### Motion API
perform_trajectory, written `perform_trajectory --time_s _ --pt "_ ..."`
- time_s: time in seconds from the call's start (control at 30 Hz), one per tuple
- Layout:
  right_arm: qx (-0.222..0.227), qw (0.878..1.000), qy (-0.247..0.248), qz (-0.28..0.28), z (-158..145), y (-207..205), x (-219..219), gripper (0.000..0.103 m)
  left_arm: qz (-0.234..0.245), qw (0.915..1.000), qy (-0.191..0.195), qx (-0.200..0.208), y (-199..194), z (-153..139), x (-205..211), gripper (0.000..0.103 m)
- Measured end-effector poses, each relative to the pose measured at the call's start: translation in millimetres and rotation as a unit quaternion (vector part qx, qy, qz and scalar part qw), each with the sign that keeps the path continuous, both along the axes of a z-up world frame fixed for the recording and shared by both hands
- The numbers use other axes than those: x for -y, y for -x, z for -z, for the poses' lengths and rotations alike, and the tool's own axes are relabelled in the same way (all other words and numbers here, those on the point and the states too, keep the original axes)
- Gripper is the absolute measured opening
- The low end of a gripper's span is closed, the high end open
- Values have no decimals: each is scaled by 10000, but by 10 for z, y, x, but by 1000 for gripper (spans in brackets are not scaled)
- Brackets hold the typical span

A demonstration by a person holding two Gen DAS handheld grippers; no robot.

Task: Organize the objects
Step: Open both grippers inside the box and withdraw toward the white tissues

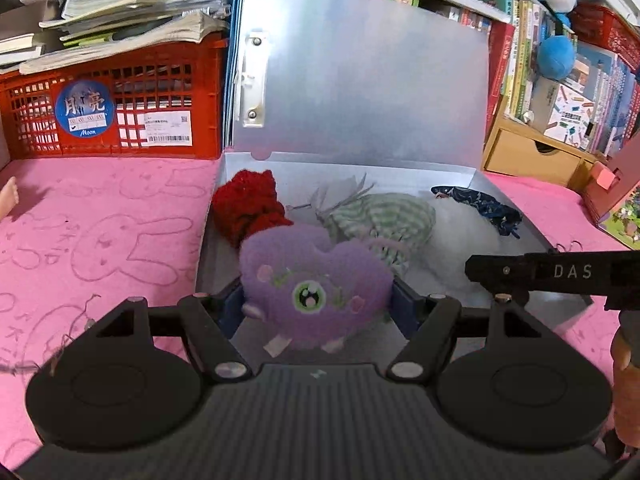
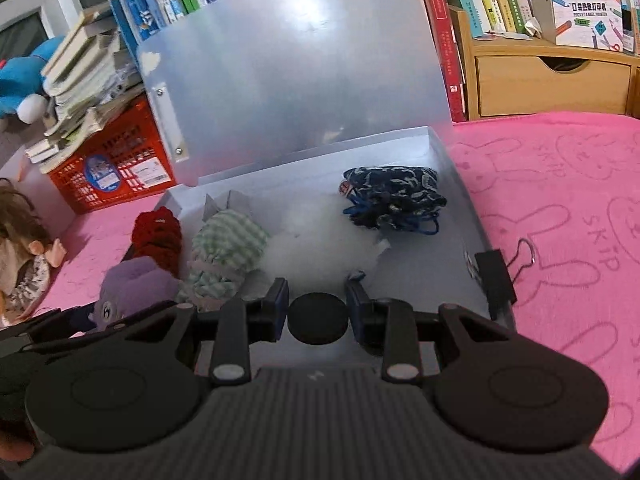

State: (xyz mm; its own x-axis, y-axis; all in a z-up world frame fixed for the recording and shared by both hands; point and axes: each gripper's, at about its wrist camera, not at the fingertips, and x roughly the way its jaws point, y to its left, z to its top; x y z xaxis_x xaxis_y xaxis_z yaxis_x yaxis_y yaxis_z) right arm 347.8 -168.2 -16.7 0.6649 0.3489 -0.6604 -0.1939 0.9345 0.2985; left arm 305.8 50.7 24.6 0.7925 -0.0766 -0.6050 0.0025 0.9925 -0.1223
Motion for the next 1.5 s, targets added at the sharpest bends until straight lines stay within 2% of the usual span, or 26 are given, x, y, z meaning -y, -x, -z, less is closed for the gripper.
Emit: perform_trajectory --time_s 0.13,0.23,0.27,0.3,0.47,0.87,1.2,1.43,1.5 --pt "-82 9999 49 39 53 -94 -30 37 -113 9997 73 -183 -123 55 3 76" --pt "-8 9999 94 57 46 -57 -56 42 -123 9997 7 -230 -120 52 18 76" --pt "25 9999 115 54 36 -32 -60 53 -95 9997 -45 -229 -101 43 27 76" --pt "57 9999 111 53 23 -12 -62 59 -85 9997 -80 -225 -80 31 25 76" --pt "243 9997 2 41 -100 132 -27 62 -45 9998 -10 -188 50 -44 -4 78" --pt "749 9971 102 -60 -376 689 66 69 89 9998 -67 154 488 -281 34 84" --pt "1091 9932 336 -208 -397 1231 138 79 307 9988 -101 363 961 -351 39 89" --pt "1355 9874 723 -392 -332 1589 86 82 354 9983 -150 444 1269 -297 34 90" --pt "1392 9858 841 -410 -287 1672 67 92 306 9981 -239 474 1344 -274 41 91"
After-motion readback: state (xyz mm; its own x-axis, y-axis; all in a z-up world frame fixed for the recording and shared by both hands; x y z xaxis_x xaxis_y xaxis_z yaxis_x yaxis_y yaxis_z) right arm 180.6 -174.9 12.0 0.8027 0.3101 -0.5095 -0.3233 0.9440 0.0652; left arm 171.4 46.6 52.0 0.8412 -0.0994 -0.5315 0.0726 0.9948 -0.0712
